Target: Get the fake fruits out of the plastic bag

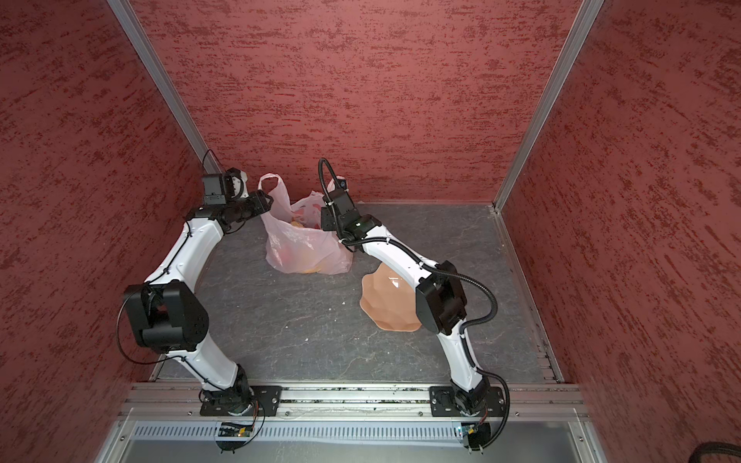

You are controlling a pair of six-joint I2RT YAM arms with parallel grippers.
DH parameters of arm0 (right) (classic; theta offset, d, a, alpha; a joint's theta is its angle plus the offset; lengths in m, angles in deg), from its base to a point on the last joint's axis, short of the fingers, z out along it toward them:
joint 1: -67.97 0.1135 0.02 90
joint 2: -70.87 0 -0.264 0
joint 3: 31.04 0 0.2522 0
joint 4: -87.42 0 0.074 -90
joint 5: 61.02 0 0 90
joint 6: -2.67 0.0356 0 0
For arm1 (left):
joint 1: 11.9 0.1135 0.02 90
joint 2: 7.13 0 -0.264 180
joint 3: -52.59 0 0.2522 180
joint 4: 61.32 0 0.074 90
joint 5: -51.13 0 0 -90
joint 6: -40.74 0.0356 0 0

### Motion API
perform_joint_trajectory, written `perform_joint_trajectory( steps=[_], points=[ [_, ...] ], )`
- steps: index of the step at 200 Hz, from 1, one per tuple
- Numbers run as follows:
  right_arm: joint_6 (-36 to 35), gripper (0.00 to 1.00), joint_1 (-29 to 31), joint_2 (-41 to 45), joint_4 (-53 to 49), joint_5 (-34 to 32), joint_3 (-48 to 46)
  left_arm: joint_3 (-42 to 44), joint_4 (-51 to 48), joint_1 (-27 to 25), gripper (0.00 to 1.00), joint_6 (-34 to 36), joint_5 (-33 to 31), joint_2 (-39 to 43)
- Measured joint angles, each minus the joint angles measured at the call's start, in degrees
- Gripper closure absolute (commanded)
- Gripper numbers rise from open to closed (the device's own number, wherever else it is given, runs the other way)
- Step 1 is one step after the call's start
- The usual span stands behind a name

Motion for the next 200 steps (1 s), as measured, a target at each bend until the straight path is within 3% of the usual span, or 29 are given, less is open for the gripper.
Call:
perform_joint_trajectory(
  steps=[26, 66, 94, 144, 200],
  points=[
    [0.0, 0.68, 0.0, 0.0, 0.0, 0.4, 0.0, 0.0, 1.4, 0.0, 0.76, -0.9, 0.2, -0.6],
    [-0.1, 0.78, 0.0, 0.7, 1.1, 3.0, -2.5, 9.0, 4.8, -0.1, 0.83, -4.0, -0.4, 5.4],
    [-0.4, 0.79, 0.2, 4.8, 3.3, 5.9, -11.7, 20.5, 4.6, -1.7, 0.85, -6.8, -3.7, 16.2],
    [-0.9, 0.75, 3.4, 15.6, 6.5, 8.3, -29.6, 38.7, -0.7, -9.6, 0.85, -12.3, -11.5, 39.8],
    [-0.6, 0.74, 9.8, 21.0, 9.2, 8.9, -43.1, 50.9, -13.6, -18.9, 0.86, -20.6, -19.3, 58.2]
  ],
)
